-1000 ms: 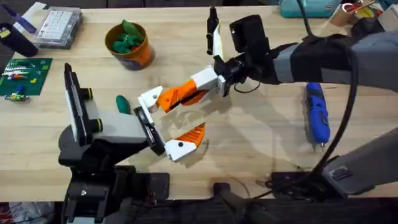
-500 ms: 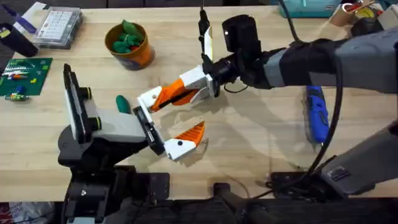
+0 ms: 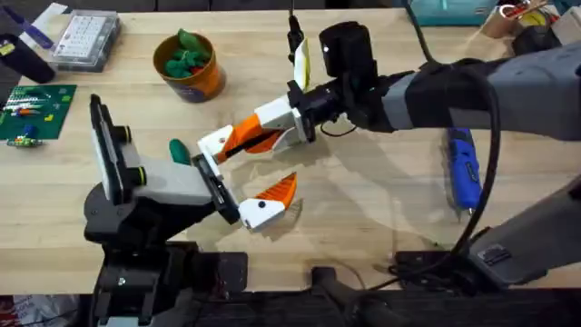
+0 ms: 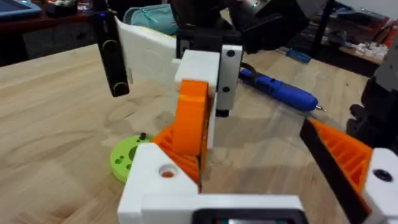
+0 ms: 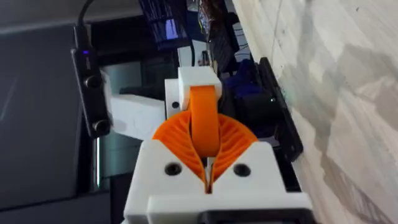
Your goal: Pick up the gripper from the table and insert it into the empty holder that is missing its gripper. Then pick up a screw, insert it into the mounting hole, and use the screwdriver to tighten it. Finally, clean up the table by picking up the vegetable and placing it into the bucket.
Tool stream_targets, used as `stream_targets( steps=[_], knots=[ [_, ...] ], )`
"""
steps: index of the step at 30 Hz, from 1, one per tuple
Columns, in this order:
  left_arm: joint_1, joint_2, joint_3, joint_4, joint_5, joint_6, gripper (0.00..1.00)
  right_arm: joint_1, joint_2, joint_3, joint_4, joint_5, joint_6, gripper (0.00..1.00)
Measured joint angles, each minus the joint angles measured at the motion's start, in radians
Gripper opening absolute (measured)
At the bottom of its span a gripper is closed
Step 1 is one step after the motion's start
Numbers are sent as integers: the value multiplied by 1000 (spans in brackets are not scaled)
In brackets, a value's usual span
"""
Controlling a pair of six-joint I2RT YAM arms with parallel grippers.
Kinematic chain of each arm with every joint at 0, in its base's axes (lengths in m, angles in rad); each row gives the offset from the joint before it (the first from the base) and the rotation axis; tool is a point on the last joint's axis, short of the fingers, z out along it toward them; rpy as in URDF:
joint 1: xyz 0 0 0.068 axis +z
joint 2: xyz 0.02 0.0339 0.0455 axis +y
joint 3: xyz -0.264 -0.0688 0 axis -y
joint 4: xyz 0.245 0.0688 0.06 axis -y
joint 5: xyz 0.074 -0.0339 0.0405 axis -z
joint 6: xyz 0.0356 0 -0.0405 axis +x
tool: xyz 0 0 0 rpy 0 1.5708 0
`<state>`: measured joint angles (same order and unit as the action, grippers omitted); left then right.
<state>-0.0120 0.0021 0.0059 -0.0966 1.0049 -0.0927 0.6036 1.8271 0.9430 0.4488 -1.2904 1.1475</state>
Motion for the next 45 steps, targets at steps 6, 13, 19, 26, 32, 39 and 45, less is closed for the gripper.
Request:
stream_targets(
  steps=[6, 13, 19, 26, 32, 39, 45],
  knots=[
    [5, 5, 0, 3, -19, -10, 987, 14, -2, 4, 2, 44, 20, 19],
    [5, 5, 0, 4, -31, -16, 987, 22, -7, 5, 5, 73, 28, 19],
    [5, 5, 0, 4, -33, -17, 987, 23, -7, 5, 5, 78, 28, 19],
    [5, 5, 0, 4, -34, -16, 987, 23, -7, 5, 4, 80, 29, 43],
    [5, 5, 0, 5, -34, -8, 987, 43, -7, 5, -9, 118, 27, 412],
    [5, 3, 0, 6, -34, 8, 987, 47, -6, 5, -19, 123, 26, 622],
    [5, 3, 0, 6, -34, 16, 987, 47, 1, 2, -25, 115, 24, 751]
  ],
)
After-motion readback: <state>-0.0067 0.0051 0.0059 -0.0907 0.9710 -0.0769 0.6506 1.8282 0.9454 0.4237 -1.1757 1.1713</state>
